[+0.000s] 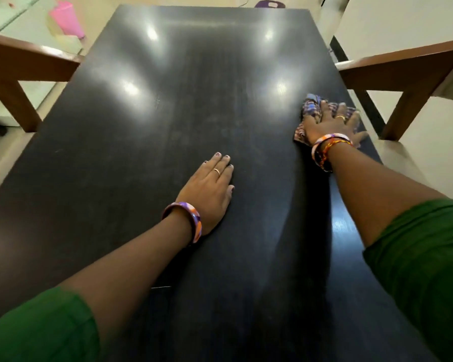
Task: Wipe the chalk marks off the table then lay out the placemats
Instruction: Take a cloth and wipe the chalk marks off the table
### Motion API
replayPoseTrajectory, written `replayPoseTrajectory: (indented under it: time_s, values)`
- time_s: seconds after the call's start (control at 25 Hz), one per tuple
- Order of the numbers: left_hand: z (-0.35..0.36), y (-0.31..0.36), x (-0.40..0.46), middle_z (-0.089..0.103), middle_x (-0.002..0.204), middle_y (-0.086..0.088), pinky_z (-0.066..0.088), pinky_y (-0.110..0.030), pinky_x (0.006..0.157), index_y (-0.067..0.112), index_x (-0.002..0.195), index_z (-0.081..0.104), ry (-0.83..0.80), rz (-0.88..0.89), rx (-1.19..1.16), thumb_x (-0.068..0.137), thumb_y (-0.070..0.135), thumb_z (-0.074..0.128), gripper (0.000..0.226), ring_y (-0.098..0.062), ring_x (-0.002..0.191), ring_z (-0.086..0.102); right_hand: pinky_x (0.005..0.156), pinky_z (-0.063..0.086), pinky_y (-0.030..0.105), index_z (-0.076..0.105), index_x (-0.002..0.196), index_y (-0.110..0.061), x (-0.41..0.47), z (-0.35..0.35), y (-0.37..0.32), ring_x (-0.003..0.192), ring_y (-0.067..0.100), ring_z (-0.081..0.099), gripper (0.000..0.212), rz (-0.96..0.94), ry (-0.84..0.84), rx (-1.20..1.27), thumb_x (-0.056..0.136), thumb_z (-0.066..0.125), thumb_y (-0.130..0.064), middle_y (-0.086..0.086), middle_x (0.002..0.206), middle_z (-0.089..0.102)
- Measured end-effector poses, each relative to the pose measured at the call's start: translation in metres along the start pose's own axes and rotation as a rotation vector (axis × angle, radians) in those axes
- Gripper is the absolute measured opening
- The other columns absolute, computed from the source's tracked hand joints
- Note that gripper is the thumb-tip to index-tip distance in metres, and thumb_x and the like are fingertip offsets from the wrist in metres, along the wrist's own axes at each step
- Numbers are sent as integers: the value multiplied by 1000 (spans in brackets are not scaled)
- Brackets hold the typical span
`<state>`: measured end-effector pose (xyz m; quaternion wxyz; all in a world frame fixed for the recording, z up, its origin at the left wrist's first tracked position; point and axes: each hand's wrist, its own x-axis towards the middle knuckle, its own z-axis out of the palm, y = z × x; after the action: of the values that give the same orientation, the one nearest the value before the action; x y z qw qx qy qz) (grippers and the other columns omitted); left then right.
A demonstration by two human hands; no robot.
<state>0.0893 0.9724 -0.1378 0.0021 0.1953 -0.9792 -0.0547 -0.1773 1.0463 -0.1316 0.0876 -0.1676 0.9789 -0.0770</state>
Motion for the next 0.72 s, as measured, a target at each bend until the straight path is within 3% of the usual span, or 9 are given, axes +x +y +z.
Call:
replayPoseTrajectory:
  time_s: [0.08, 0.2, 0.32, 0.48, 0.6, 0.72]
  values:
    - [0, 23, 6, 52, 135, -20, 34, -41, 108, -5, 126, 53, 2, 40, 1, 91, 29, 23, 58, -35, 130, 45, 109, 10, 62, 7, 149, -37, 0, -8, 36, 145, 33, -1, 60, 76, 0, 22, 93, 23, -56, 0, 160, 0]
    - [5, 38, 6, 18, 156, -11, 7, -31, 119, 4, 146, 22, -25, 23, 18, 100, 30, 21, 53, -22, 146, 11, 105, 22, 56, 7, 149, -36, -24, -12, 70, 138, 39, 23, 60, 133, 6, 71, 94, 22, -55, 8, 157, 14]
    - [2, 48, -11, 13, 158, -8, 3, -28, 120, 6, 147, 18, -22, 19, 19, 101, 30, 23, 53, -20, 147, 6, 103, 26, 54, 8, 149, -35, -66, -8, 91, 130, 43, 34, 60, 156, 33, 76, 94, 21, -56, 16, 152, 24]
    - [0, 71, -63, 14, 157, -9, 1, -26, 118, 4, 147, 18, -44, 42, -28, 101, 29, 25, 53, -20, 147, 6, 105, 26, 51, 15, 148, -33, -154, -1, 128, 129, 42, 35, 58, 154, 108, 19, 94, 25, -53, 19, 148, 29]
    - [0, 86, -109, 11, 158, -8, 0, -26, 118, 6, 148, 15, -70, 82, -10, 101, 29, 22, 53, -19, 147, 5, 109, 20, 48, 18, 147, -35, -226, 8, 156, 138, 38, 21, 57, 81, 138, -48, 94, 27, -53, 13, 155, 18]
    - [6, 99, -160, 9, 158, -8, 0, -26, 118, 6, 148, 13, -71, 101, -24, 101, 30, 22, 54, -19, 147, 4, 107, 22, 50, 16, 147, -38, -289, 15, 187, 138, 36, 21, 57, 141, 137, -39, 93, 26, -55, 9, 156, 16]
